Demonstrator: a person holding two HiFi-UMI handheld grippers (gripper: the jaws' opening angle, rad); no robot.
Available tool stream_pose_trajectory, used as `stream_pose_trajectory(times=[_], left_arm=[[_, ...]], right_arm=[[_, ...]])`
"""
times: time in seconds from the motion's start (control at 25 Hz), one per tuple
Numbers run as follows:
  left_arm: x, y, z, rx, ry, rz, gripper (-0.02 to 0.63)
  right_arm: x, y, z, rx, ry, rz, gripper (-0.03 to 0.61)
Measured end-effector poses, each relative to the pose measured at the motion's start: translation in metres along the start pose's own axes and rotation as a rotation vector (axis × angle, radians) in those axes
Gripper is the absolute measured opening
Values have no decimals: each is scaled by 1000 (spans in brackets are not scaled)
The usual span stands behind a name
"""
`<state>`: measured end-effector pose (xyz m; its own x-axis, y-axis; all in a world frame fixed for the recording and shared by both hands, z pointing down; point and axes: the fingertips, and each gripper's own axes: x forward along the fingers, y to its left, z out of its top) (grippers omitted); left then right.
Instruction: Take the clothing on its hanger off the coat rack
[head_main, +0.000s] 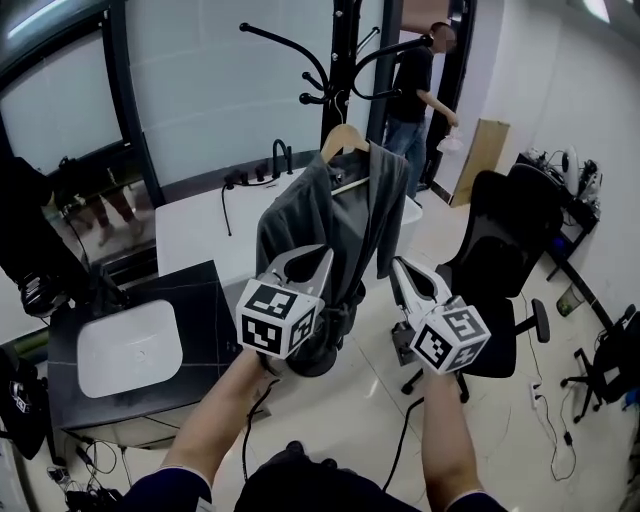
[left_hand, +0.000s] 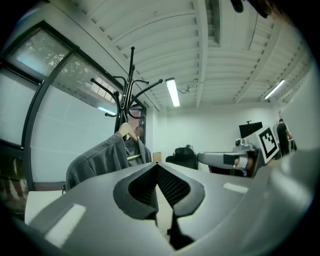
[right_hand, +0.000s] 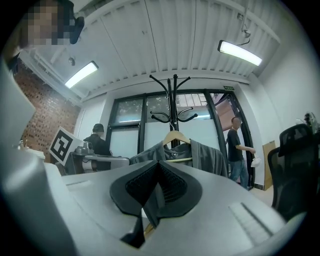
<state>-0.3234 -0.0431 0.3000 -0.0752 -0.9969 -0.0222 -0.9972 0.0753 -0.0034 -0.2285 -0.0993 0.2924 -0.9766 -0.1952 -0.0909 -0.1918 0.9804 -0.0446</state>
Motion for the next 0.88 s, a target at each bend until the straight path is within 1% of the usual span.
stream_pose_trajectory(times=[0.2,0.36,0.52,0.6,0.72,0.8,0.88], left_arm=[[9,26,2,17,2,0,12],[15,45,-3,5,10,25,12],[19,53,-3,4,12,51,12],[22,56,4,12,-4,63,12],[26,66,18,39,-42,101,12],[30,74,27,67,-39,128,12],[34,81,37,112,-29,149,59]], right_arm=[[22,2,6,-16,-14,-16,2],[36,2,0,-41,11,-16,2],[45,-2,-3,-38,34,-1,2],[48,-3,-1,-43,37,14,2],[50,-3,3,-45,37,43,2],[52,-4,7,-42,31,61,2],[54,-6,9,-39,25,77,2]])
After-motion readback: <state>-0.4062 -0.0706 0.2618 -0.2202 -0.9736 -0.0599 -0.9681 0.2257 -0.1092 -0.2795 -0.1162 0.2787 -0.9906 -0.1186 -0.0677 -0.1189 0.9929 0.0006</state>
